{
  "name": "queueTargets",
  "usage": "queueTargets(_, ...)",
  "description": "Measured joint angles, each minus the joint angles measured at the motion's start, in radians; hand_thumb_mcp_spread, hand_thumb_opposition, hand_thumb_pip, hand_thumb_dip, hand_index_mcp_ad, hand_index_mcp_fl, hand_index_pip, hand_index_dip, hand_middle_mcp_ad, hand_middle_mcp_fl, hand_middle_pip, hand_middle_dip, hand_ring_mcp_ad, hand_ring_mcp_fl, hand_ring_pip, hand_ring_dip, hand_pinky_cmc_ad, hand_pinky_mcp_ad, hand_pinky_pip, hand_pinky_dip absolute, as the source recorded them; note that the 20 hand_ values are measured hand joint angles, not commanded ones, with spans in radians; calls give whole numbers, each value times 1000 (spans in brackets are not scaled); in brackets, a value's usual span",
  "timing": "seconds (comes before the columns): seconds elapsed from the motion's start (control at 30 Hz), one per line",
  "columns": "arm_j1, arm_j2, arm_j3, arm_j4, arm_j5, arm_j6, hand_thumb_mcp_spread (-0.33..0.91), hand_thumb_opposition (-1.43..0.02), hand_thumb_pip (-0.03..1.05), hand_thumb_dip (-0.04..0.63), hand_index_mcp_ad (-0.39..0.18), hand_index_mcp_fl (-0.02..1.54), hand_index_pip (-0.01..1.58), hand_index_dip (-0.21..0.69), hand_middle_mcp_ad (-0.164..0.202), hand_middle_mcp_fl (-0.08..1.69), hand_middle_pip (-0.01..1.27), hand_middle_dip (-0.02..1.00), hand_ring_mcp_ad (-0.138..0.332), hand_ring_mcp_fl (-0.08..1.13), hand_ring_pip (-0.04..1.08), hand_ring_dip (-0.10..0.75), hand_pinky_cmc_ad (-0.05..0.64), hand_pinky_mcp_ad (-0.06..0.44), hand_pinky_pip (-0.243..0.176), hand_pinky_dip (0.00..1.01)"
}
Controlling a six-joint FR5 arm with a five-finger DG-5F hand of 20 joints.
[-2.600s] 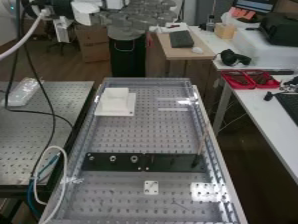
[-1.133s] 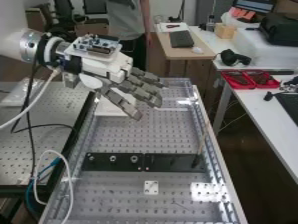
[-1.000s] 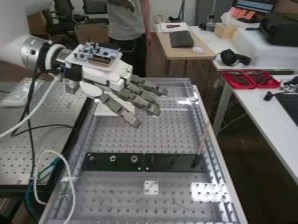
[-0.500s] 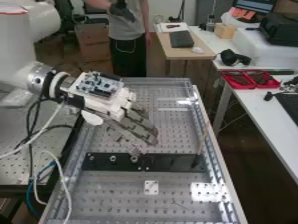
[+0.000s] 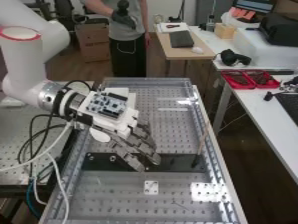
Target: Grab the bearing and place it in the white container
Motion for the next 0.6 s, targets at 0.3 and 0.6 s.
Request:
queueTargets(0.3, 7, -12, -30, 54, 43, 4, 374, -822, 801, 328, -113, 66, 1241, 93, 82, 201, 682, 543, 161, 0, 260, 353, 421, 326, -120, 358)
queueTargets(0.6, 23, -22, -63, 106, 95, 1, 382, -822, 801, 328, -117, 93, 1314, 89, 75, 220, 822, 557, 166, 0, 360, 374, 419, 311, -120, 358)
